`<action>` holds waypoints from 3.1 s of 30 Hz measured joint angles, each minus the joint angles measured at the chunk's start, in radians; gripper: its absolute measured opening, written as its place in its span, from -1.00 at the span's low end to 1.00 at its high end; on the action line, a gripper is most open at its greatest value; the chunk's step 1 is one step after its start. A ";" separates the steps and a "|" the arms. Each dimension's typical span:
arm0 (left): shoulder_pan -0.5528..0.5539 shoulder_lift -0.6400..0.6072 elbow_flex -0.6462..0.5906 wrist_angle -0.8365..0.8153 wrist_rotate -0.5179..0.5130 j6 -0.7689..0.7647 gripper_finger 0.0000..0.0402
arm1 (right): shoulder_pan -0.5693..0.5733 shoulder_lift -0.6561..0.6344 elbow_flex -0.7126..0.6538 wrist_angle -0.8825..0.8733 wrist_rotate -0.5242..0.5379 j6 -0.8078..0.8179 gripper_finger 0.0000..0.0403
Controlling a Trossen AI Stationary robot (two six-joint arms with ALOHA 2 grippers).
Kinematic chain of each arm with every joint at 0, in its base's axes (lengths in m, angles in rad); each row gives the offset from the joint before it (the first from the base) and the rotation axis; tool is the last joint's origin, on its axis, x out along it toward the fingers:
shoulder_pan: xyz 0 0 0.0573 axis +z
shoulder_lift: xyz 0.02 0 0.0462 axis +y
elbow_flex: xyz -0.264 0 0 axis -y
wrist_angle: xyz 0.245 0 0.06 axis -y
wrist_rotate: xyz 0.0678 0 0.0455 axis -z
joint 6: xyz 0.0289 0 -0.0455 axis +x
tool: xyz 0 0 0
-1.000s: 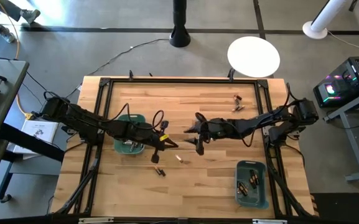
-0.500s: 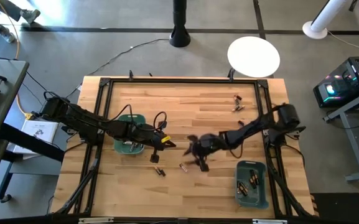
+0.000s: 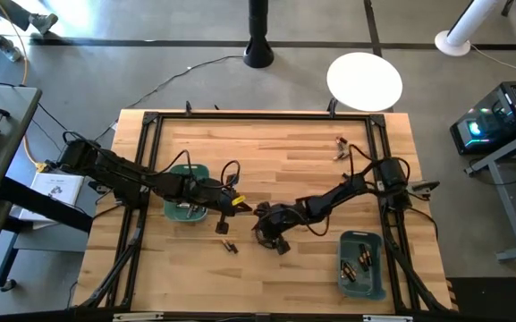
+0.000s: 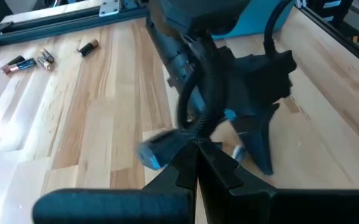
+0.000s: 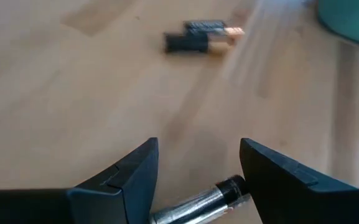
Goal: Sort batteries
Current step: Put the silver battery into the green bin
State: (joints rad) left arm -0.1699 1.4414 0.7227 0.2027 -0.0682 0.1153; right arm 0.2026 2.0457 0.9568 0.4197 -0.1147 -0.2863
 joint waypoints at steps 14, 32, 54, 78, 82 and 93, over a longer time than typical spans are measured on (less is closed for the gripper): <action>0.000 0.000 -0.003 -0.024 -0.023 -0.008 -1.00 | -0.055 -0.173 -0.001 -0.293 0.269 0.173 0.07; 0.000 0.000 -0.004 -0.017 -0.027 -0.009 -1.00 | -0.292 0.020 0.016 0.197 -0.065 0.007 0.07; -0.043 -0.163 -0.005 -0.349 -0.271 -0.149 -1.00 | -0.353 0.189 0.110 0.229 -0.107 0.189 -0.84; -0.153 -0.159 -0.111 0.098 -0.224 0.125 0.05 | -0.180 0.151 -0.060 1.152 -0.280 0.462 -0.84; -0.175 -0.159 -0.111 0.084 -0.236 0.125 0.01 | -0.182 0.151 -0.046 1.149 -0.287 0.471 -0.84; -0.180 -0.160 -0.111 0.087 -0.284 0.123 -0.45 | -0.183 0.151 -0.046 1.150 -0.287 0.488 -0.84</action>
State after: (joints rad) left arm -0.3500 1.2816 0.6121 0.2898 -0.3522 0.2379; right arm 0.0196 2.1967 0.9112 1.5699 -0.4015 0.2017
